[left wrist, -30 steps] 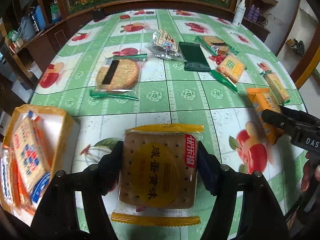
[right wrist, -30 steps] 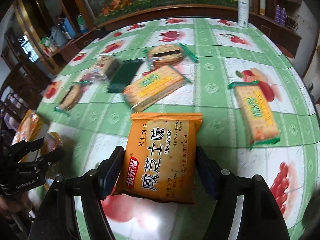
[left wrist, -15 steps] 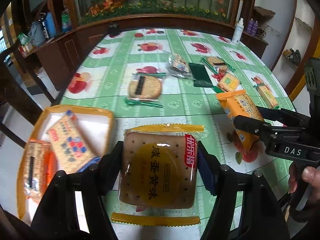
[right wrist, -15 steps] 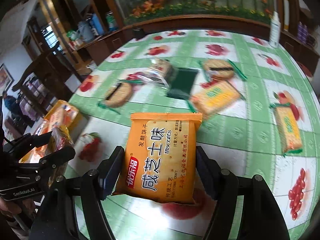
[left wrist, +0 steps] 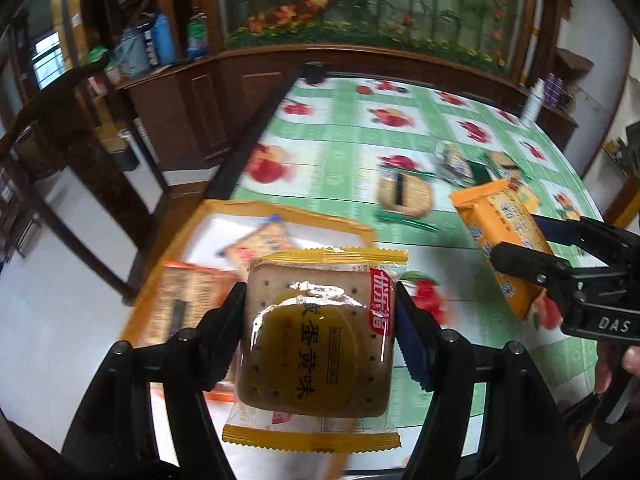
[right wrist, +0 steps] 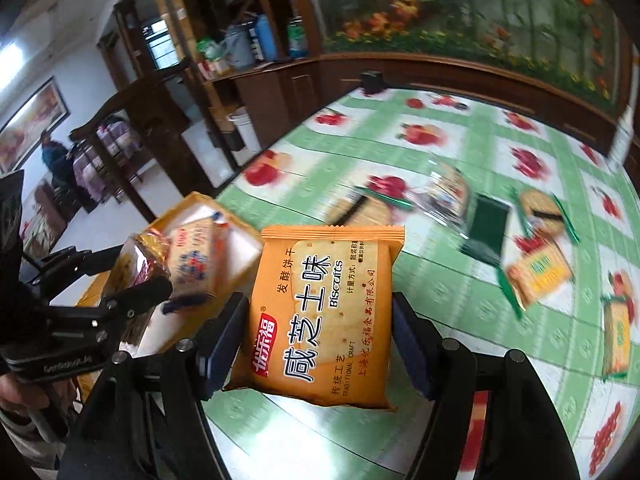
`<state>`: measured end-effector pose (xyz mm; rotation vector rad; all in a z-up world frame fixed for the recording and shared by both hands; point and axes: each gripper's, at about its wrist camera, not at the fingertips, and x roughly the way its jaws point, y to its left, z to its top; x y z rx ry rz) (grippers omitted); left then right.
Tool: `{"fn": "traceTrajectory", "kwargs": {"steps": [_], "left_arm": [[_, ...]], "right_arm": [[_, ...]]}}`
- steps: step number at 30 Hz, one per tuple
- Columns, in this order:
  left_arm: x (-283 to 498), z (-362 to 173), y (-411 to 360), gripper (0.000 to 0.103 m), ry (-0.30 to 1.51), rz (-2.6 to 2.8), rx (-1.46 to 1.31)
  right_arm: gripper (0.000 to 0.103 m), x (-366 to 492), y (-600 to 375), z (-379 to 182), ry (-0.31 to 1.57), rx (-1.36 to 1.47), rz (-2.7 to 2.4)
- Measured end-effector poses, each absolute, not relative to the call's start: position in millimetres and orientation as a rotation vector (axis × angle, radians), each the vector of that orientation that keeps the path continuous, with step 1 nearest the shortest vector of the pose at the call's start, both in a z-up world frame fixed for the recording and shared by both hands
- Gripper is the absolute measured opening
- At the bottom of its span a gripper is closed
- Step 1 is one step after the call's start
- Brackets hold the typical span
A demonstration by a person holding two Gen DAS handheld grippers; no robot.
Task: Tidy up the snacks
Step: 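Carry both held packs over the white tray, then lower both packs into the white tray and open both grippers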
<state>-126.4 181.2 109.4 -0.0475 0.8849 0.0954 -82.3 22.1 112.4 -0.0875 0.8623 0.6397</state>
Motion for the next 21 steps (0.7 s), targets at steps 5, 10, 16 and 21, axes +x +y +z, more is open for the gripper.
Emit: {"fn": "traceTrajectory", "kwargs": {"steps": [5, 10, 16, 21], "left_arm": [[-134.2, 109.3, 217.3, 0.07, 0.883, 0.16, -0.073], [-138.4, 100.7, 243.3, 0.07, 0.9, 0.203, -0.098], [-140.6, 87.1, 263.4, 0.07, 0.927, 0.23, -0.123], [-140.2, 81.3, 273.4, 0.07, 0.934, 0.248, -0.134]], "right_arm": [[0.071, -81.6, 53.7, 113.3, 0.867, -0.119, 0.686], [0.071, -79.4, 84.1, 110.2, 0.883, -0.153, 0.72], [0.071, -79.7, 118.4, 102.4, 0.906, -0.19, 0.759], [0.071, -77.5, 144.0, 90.8, 0.938, -0.218, 0.78]]}}
